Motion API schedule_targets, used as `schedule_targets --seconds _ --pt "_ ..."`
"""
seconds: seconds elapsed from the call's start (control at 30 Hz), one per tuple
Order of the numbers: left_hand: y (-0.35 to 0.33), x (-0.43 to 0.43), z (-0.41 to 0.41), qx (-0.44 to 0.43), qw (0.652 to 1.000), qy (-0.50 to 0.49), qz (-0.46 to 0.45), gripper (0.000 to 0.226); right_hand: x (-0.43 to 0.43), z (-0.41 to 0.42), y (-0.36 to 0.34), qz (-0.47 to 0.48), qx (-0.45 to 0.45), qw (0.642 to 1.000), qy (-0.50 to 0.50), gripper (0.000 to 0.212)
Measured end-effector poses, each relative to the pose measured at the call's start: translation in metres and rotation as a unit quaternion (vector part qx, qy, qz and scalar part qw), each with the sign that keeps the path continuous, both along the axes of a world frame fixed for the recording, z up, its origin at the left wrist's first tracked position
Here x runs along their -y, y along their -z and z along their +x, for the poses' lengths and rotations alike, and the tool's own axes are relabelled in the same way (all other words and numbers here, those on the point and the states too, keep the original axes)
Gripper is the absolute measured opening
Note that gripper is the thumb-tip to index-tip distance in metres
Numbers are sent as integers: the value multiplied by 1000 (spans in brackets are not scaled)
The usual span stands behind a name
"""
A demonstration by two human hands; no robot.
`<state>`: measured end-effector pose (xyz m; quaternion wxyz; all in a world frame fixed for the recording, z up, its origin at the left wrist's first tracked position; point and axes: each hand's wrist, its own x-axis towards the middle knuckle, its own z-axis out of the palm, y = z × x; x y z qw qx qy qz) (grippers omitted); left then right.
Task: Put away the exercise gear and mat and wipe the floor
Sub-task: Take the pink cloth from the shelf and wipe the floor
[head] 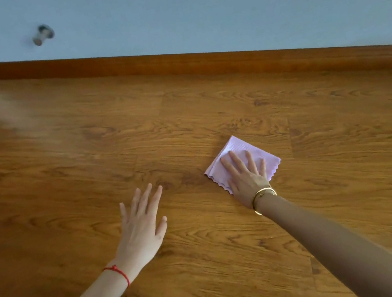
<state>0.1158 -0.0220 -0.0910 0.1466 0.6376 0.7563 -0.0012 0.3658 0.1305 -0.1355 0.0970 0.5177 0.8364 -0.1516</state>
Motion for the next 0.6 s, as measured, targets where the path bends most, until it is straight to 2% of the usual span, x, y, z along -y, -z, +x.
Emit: schedule_targets --seconds 0.17,0.3,0.43,0.6 --pt "-2 31 -35 -15 998 -62 -13 74 24 -83 3 -1 -24 992 -124 65" --pt "2 45 -44 -19 997 -78 -17 73 67 -115 1 -5 -47 967 -249 68" --pt "4 42 -37 -27 997 -69 -31 72 110 -107 6 -24 -69 943 -325 77" --pt "-1 14 -5 -9 1000 -20 -17 71 130 -64 16 16 -88 928 -362 77"
